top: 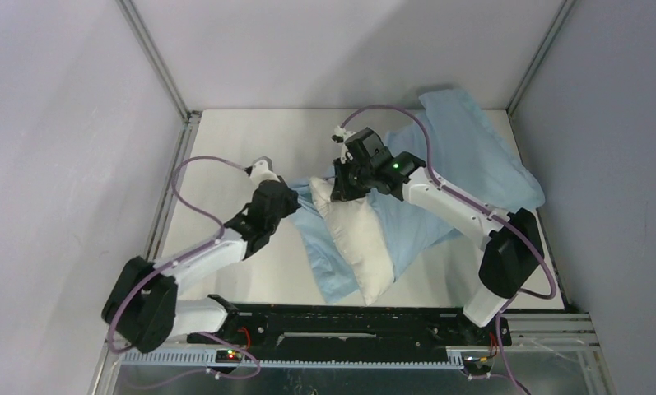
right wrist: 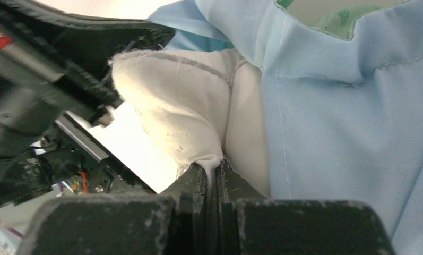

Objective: Put the pillow into the pillowcase

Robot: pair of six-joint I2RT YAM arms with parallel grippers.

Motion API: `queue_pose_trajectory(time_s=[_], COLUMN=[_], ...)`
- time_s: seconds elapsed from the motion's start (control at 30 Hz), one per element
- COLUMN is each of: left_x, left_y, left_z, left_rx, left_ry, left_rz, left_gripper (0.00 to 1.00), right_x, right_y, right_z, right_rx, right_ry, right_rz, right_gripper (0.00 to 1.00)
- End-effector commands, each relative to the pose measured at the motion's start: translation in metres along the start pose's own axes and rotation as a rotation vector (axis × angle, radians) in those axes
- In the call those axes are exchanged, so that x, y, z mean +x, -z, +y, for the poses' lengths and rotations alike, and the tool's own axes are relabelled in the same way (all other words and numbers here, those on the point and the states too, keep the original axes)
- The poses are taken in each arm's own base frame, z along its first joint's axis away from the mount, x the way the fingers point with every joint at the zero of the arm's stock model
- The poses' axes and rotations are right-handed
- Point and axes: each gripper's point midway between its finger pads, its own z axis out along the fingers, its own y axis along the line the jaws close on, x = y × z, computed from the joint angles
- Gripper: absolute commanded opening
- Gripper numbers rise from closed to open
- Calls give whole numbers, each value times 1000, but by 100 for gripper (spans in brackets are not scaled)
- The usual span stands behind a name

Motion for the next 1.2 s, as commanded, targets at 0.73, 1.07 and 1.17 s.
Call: queue_pose_trajectory(time_s=[0.73,1.07,1.17], left_x=[44,51,50], left_y=[30,18,15], left_z=[-5,-2,-2], left_rx=[133,42,23], left_ry=[-54,-141,-162], left_rz=[139,154,141], left_gripper=[45,56,61], right_x=[3,-4,-5], right_y=[44,51,53], right_z=[42,44,46], right_rx=[-61,-60,-66], right_ry=[99,95,97], right_rz=[-54,-75,-76], right_gripper=[0,0,0])
